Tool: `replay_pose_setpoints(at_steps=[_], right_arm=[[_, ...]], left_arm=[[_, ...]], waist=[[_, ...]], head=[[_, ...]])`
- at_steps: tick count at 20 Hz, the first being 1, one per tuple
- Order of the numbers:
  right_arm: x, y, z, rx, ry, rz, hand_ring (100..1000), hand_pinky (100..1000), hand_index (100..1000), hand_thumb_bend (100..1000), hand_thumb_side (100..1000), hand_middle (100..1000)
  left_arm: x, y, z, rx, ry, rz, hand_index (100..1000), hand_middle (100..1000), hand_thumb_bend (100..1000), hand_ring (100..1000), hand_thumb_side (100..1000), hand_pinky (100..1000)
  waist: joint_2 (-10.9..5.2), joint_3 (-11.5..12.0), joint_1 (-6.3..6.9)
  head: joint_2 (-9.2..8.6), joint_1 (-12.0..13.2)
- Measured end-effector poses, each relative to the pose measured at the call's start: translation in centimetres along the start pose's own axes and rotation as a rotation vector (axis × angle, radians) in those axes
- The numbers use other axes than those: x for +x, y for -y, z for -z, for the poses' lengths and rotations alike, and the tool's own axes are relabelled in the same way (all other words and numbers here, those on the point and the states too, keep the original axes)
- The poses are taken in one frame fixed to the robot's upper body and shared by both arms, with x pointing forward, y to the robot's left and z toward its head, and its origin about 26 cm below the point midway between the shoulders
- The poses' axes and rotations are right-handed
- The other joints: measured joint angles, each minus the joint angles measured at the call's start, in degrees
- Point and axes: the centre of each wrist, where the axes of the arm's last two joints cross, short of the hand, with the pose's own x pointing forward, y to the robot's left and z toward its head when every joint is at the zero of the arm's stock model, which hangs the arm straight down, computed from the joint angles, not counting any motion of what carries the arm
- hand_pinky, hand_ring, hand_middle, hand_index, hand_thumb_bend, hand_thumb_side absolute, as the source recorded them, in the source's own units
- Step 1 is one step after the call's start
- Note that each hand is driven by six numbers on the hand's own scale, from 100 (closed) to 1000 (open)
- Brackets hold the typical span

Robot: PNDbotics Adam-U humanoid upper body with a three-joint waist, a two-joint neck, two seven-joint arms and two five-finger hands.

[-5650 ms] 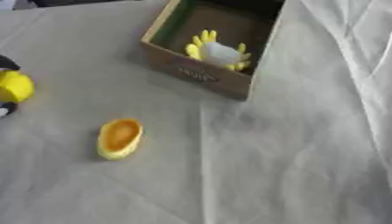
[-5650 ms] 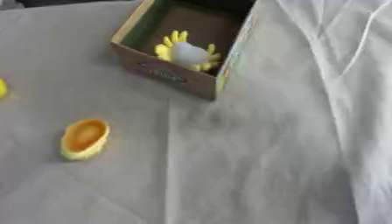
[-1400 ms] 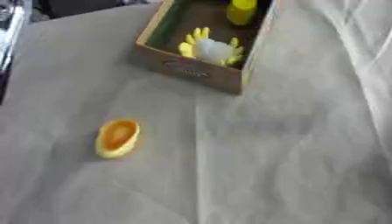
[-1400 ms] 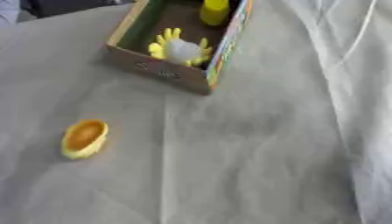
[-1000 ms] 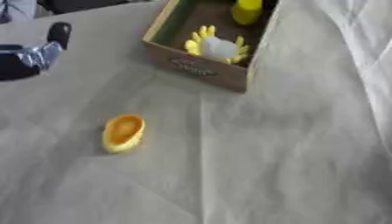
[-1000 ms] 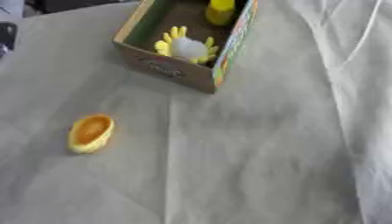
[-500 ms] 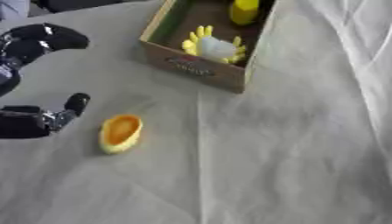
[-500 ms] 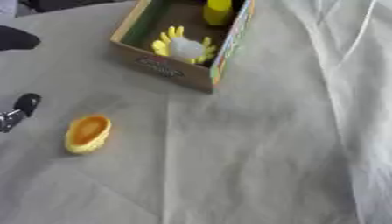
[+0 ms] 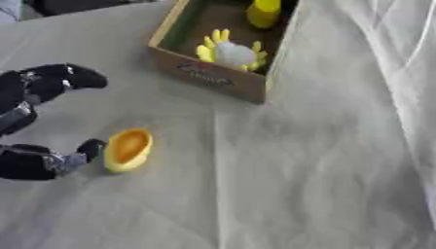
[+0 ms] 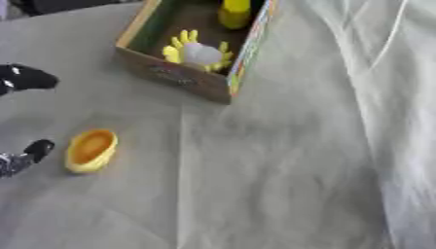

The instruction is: Pick up objects on the table and place them in the box.

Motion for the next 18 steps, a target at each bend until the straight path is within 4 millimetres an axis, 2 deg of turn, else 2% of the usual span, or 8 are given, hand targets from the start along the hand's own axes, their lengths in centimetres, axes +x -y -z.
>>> replay_pose_setpoints(at_steps=[5, 7, 11, 15, 18], right_arm=[[0.00, -0.01, 0.00, 0.002, -0.002, 0.000, 1000, 890, 865, 100, 588, 681], [0.00, -0.01, 0.00, 0.003, -0.002, 0.001, 1000, 890, 865, 100, 587, 680], [-0.01, -0.04, 0.00, 0.004, -0.004, 0.001, 1000, 891, 865, 100, 587, 680], [-0.05, -0.15, -0.01, 0.010, -0.008, 0.005, 1000, 891, 865, 100, 586, 679], [-0.06, -0.18, -0.01, 0.013, -0.009, 0.007, 1000, 892, 865, 100, 585, 678]], left_arm=[[0.12, 0.72, -0.10, -0.105, 0.013, -0.008, 921, 834, 390, 878, 287, 912], [0.13, 0.93, -0.18, -0.123, 0.009, -0.006, 919, 834, 384, 878, 261, 912], [0.15, 1.02, -0.19, -0.132, -0.005, 0.001, 927, 841, 398, 882, 294, 915], [0.22, 1.07, -0.08, -0.129, -0.035, 0.024, 940, 851, 430, 889, 265, 919], [0.41, 1.03, 0.29, -0.110, -0.060, 0.050, 925, 826, 457, 879, 258, 909]], waist=[[-0.09, 0.2, 0.01], [-0.11, 0.2, 0.00], [-0.13, 0.3, 0.00], [-0.29, 0.3, 0.00], [-0.30, 0.2, 0.00]], head=[[0.11, 0.1], [0.12, 0.1], [0.29, 0.3], [0.51, 0.3], [0.51, 0.4]])
